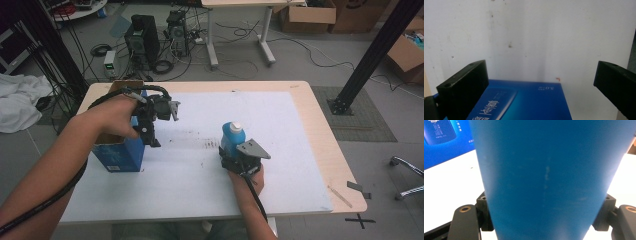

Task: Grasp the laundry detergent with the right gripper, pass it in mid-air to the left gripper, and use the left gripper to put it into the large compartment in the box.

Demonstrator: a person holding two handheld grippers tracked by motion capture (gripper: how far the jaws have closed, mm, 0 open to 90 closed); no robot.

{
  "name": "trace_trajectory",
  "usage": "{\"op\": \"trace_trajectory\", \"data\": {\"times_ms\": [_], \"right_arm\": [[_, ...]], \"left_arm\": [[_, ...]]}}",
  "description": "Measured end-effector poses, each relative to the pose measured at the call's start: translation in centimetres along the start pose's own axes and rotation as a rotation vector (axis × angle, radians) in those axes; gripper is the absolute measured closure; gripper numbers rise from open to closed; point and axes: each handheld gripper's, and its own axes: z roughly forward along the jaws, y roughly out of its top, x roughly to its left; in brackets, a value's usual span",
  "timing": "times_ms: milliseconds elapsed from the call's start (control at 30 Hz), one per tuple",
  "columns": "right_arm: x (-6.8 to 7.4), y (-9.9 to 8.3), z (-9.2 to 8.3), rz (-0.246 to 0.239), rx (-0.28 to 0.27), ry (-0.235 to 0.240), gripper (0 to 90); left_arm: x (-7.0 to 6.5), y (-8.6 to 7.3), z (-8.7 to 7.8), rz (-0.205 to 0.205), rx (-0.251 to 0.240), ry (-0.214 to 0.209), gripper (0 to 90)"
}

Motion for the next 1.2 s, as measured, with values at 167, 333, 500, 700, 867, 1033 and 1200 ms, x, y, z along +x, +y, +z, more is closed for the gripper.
{"op": "trace_trajectory", "data": {"times_ms": [167, 333, 500, 700, 867, 1033, 1200], "right_arm": [[0.1, -0.1, -0.1, -0.005, 0.003, -0.018, 31.9], [0.1, -0.1, 0.0, -0.001, 0.006, -0.01, 34.3], [0.1, -0.1, -0.1, 0.008, 0.007, -0.002, 39.4], [0.3, 0.0, -0.1, 0.001, 0.013, -0.011, 42.4], [0.4, 0.2, -0.1, 0.001, 0.03, -0.02, 44.0], [-0.2, 0.4, -0.1, -0.001, 0.041, 0.025, 45.0], [-1.4, 0.9, -0.5, 0.016, 0.043, 0.085, 45.1]], "left_arm": [[0.0, 0.0, -0.1, -0.002, 0.002, 0.001, 0.1], [0.0, 0.0, 0.0, -0.001, -0.001, 0.001, 0.1], [0.0, 0.0, 0.1, 0.001, -0.006, 0.0, 0.1], [0.0, 0.1, 0.1, 0.001, -0.003, -0.003, 0.1], [0.1, 0.1, 0.2, 0.0, -0.012, -0.002, 0.1], [-0.1, 0.3, 0.3, 0.004, -0.015, -0.004, 0.1], [-0.2, 0.5, 0.0, 0.007, -0.009, -0.002, 0.1]]}}
